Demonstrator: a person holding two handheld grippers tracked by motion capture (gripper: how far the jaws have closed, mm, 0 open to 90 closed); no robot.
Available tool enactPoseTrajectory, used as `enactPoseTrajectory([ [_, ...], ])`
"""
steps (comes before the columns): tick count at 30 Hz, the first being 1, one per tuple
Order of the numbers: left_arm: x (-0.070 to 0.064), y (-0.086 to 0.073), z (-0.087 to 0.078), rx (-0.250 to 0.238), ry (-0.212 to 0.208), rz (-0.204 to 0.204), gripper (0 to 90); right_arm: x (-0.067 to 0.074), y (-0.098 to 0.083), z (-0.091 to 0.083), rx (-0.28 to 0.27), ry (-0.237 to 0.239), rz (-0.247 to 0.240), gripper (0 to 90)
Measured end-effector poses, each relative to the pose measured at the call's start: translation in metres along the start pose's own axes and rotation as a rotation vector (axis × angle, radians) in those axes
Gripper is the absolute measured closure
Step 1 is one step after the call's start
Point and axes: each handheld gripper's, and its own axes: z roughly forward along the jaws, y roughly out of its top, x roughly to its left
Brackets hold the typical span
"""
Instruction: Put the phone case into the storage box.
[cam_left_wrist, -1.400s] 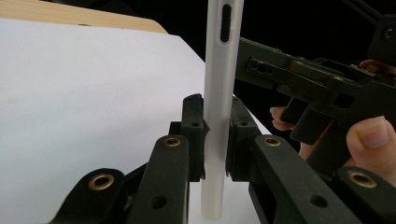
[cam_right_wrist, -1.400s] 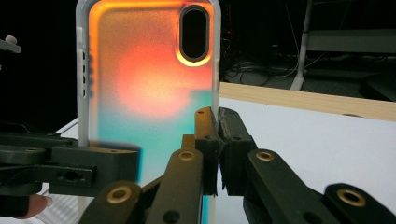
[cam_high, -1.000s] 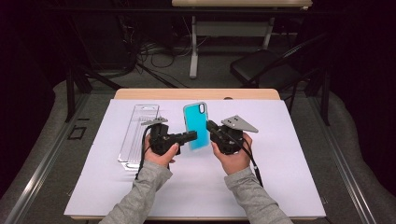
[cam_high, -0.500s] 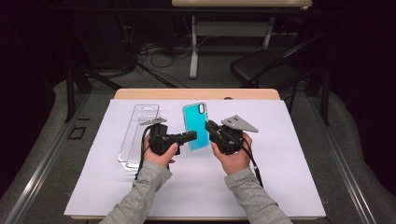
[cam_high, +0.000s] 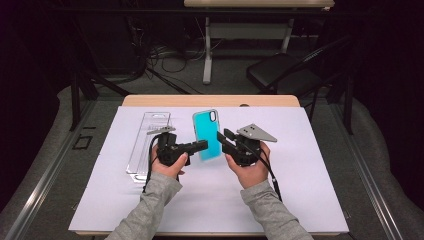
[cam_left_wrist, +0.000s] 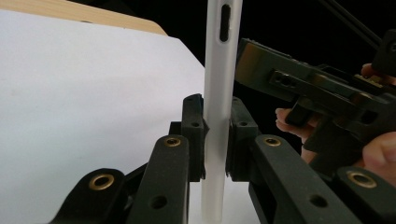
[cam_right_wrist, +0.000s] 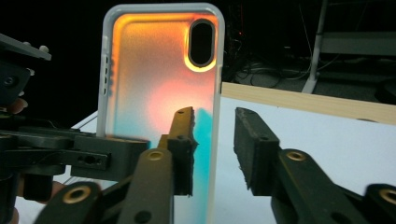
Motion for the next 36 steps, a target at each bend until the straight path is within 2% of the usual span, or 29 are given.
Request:
enactPoseTrajectory([
  [8, 0.003, 0.003, -0.008, -0.008, 0.007, 0.011, 81.2, -0.004, 0.004, -0.003, 0.002, 0.036, -0.031, 56.4],
  [11, 0.004, 0.003, -0.012, -0.007, 0.009, 0.014, 81.2, -0.004, 0.005, -0.003, 0.030, 0.035, -0.081, 54.0],
  [12, 0.004, 0.003, -0.012, -0.009, 0.010, 0.014, 81.3, -0.003, 0.005, -0.002, 0.045, 0.031, -0.112, 53.9],
  [14, 0.005, 0.003, -0.014, -0.009, 0.008, 0.016, 81.2, -0.002, 0.005, -0.003, 0.061, 0.038, -0.127, 53.7],
  [17, 0.005, 0.003, -0.017, -0.009, 0.009, 0.026, 81.2, -0.001, 0.006, -0.006, 0.046, 0.035, -0.160, 52.3],
  [21, 0.007, 0.004, -0.021, -0.010, 0.007, 0.038, 81.2, 0.001, 0.008, -0.010, 0.044, 0.053, -0.167, 52.2],
  [23, 0.007, 0.004, -0.023, -0.012, 0.005, 0.038, 81.2, 0.001, 0.009, -0.011, 0.051, 0.086, -0.148, 50.6],
  [26, 0.008, 0.005, -0.027, -0.012, 0.001, 0.045, 81.2, 0.001, 0.009, -0.012, 0.070, 0.131, -0.149, 49.1],
  [33, 0.008, 0.005, -0.035, -0.019, -0.013, 0.055, 81.2, 0.002, 0.009, -0.013, 0.078, 0.156, -0.212, 46.2],
  [36, 0.009, 0.004, -0.039, -0.021, -0.018, 0.064, 81.2, 0.002, 0.009, -0.014, 0.080, 0.162, -0.225, 46.2],
])
